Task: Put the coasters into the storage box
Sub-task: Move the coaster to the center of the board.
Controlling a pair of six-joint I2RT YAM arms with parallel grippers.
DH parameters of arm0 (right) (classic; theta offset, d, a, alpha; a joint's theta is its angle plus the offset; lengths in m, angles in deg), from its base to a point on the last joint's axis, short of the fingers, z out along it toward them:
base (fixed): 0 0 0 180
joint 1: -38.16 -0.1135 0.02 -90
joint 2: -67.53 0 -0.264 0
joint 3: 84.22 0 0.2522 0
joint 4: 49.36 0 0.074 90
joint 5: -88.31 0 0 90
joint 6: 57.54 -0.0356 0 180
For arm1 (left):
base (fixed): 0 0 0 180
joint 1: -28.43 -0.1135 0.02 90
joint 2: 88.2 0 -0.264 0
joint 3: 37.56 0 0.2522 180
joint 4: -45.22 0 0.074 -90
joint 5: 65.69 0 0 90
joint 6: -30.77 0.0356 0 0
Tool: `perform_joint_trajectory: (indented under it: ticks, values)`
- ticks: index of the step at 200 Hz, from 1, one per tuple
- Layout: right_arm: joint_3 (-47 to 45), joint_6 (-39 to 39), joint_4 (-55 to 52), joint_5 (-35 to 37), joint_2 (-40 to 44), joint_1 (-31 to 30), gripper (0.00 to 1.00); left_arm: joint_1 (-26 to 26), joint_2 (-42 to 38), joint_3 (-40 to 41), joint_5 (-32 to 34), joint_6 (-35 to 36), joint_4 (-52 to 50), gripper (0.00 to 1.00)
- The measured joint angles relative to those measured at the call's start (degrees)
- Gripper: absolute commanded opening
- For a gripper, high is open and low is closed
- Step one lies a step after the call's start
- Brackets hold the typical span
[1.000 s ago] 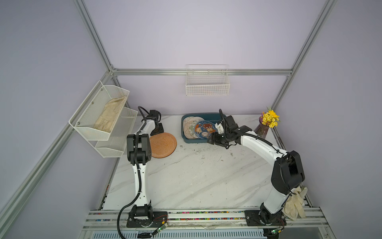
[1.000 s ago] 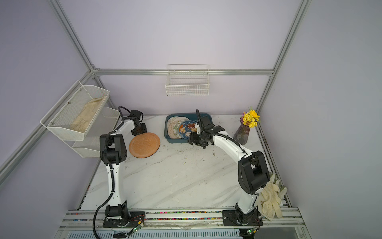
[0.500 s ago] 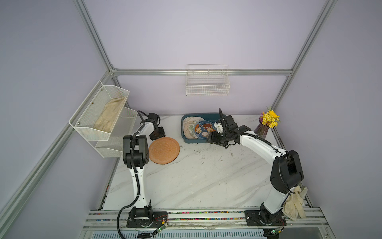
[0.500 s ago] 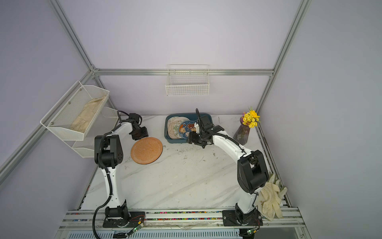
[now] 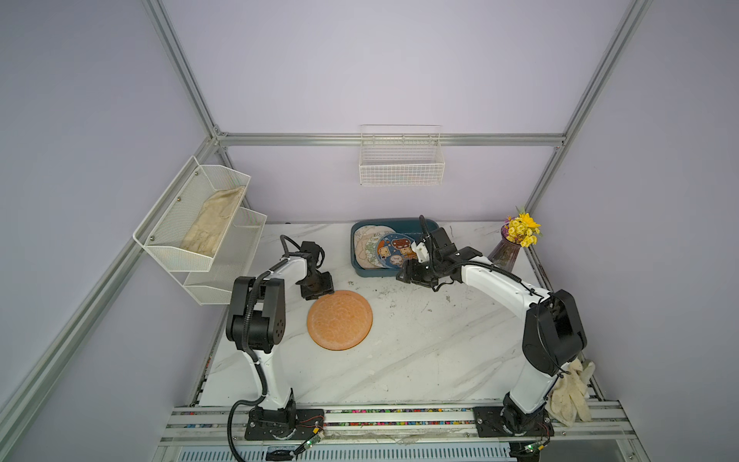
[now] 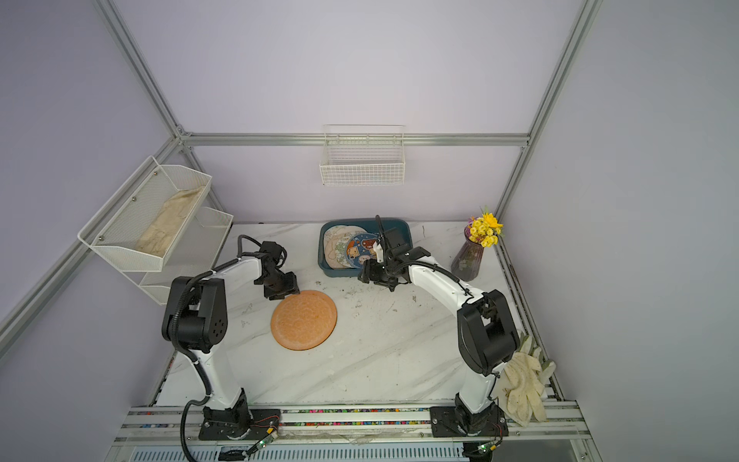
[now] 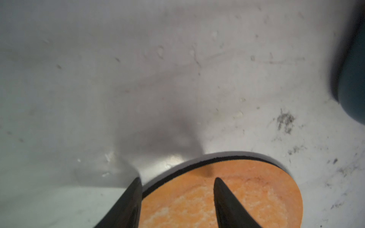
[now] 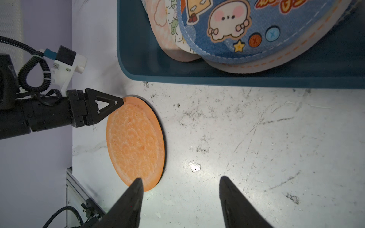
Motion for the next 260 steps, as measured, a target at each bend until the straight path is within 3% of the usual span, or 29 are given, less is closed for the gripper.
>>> perform_joint_trajectory:
  ticks: [25, 61, 123, 186, 260]
  values:
    - [-0.8, 0.0, 0.1, 0.2, 0.3, -0.7, 0.63, 3.0, -2.7, 3.4, -1.4, -1.4, 0.8, 0.69]
    - [-2.0, -0.2, 0.0, 0.5, 1.6, -1.6, 0.63, 4.0, -6.2, 6.6, -2.3, -2.8, 0.2, 1.00]
    - [-5.0, -1.4, 0.1, 1.1, 4.0, -3.0, 0.63, 3.3, -17.3, 16.0, -1.2, -4.0, -0.5, 1.00]
    - [-6.1, -1.7, 0.1, 1.9, 4.2, -3.4, 0.63, 3.8, -21.0, 23.6, -1.9, -5.8, 0.5, 1.00]
    - [-11.6, -1.9, 0.4, 2.2, 5.0, -3.5, 0.64, 15.1, -19.3, 22.5, -4.9, -9.3, 5.1, 1.00]
